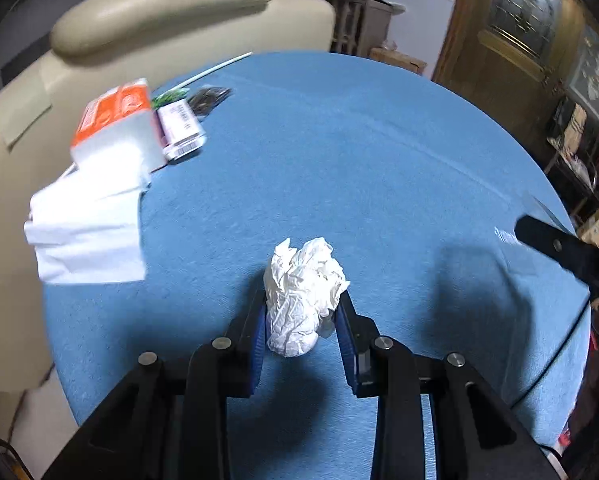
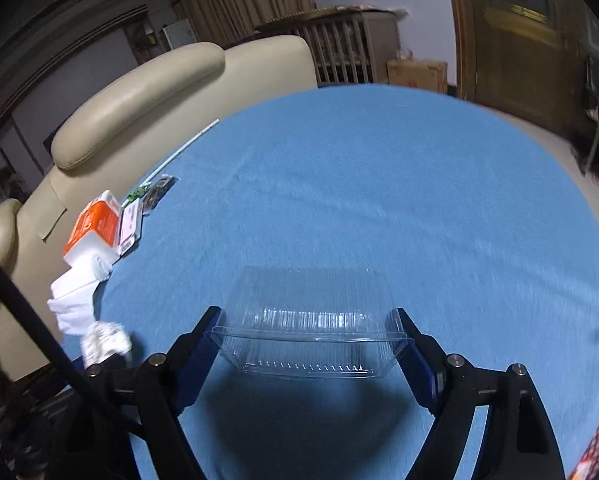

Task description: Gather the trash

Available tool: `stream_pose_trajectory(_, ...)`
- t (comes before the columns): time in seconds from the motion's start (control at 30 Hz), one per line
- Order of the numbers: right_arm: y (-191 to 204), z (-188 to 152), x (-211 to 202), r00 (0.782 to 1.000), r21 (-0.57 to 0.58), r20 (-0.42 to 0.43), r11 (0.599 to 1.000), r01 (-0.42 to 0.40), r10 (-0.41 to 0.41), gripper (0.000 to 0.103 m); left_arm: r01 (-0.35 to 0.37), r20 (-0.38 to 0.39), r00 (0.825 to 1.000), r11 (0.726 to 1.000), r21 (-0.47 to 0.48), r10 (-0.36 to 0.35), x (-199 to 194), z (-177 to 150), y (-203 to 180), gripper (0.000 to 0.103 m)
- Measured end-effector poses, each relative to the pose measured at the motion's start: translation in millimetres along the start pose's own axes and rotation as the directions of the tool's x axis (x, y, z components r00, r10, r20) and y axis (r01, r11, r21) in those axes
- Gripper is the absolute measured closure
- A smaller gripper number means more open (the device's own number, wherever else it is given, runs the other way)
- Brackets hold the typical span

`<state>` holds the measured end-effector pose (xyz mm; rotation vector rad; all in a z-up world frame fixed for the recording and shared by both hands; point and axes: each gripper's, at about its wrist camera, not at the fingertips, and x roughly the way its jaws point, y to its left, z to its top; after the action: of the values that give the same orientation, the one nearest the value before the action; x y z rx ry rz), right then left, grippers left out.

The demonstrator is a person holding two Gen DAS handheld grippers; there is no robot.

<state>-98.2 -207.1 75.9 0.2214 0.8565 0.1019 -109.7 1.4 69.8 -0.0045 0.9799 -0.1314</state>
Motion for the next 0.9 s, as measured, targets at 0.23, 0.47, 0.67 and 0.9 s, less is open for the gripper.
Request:
stream_pose_trajectory(0.23,-21,-28,-38,0.999,0.044,0.036,0.999,-0.023,0.021,0.019,-0.005,0.004,1.000,0.998,0.067,0.005,-4,-3,-32,0.069)
stream_pose_trajectory(0.47,-48,-49,-64,0.997,0.100,0.068,0.995,-0.032,0.025,0.019,0.003,-0.001,1.000,0.990,0.140,-0.003,-8,-7,-70,0.069)
stream_pose_trajectory(0.67,-72,-66,-85,0.995,0.152,0.100,0.988,-0.013,-0.002,0.019,0.029,-0.010,1.000,0.980,0.198,-0.027,-9,-11,-99,0.069)
stream_pose_trajectory(0.9,-92,-78,-100,0.993,0.189,0.112,0.982,0.013,-0.035,0.019,0.050,-0.013,0.999,0.971,0.234,-0.048,-9,-14,-118,0.069)
